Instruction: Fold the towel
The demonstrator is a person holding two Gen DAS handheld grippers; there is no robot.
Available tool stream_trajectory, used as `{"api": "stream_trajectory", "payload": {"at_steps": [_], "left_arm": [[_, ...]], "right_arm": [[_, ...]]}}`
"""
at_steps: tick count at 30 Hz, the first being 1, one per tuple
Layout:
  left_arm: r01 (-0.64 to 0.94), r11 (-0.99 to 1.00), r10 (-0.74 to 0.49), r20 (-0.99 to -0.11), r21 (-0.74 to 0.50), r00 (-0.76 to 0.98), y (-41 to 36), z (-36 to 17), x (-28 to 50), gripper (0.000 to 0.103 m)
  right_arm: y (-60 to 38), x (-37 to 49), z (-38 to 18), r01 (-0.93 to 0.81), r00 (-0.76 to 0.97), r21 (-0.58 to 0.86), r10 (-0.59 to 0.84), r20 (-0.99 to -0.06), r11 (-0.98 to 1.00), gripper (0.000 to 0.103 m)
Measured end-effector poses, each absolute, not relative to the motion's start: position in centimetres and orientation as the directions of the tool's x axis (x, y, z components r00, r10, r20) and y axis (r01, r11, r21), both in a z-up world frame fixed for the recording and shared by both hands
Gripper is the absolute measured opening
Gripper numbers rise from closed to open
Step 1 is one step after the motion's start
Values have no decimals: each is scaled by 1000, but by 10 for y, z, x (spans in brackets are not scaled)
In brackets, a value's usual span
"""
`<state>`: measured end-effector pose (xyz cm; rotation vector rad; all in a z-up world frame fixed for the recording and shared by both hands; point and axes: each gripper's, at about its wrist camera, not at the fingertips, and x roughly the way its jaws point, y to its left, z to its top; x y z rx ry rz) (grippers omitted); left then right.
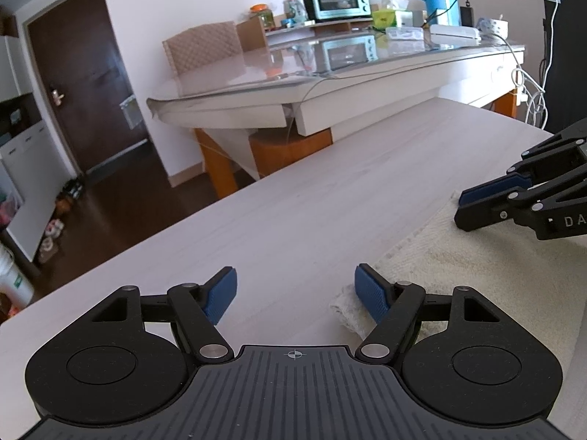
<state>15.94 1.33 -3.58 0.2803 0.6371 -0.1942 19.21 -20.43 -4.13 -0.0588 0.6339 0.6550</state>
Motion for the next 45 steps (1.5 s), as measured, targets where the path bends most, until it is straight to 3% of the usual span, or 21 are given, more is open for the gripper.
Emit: {"api": "stream_trajectory", "payload": {"at_steps": [4,6,14,30,38,45], "left_arm": [[252,949,-90,-603,189,792,14,-35,159,77],[243,952,-87,-599,185,796,14,-34,158,77],[220,968,-111,-582,121,806,23,-13,122,84],[187,974,-71,-611,129,789,1,-33,57,85],[123,988,-38,-609,98,792,0,-25,41,90],[91,994,-29,-616,68,787,-4,-29,34,93]], "right_arm": [[-208,189,-38,-574,624,164,558,-548,802,18],[-210,187,-36,-568,630,172,560,-538,805,30],[-235,142,-18,-559,661,146,545,-517,816,37],[-224,94,-38,-590,682,-31,477,-554,807,37],[-240,86,-29,-576,678,62,519,-521,815,38],[-251,76,-29,-559,679,104,527,-511,822,58]]}}
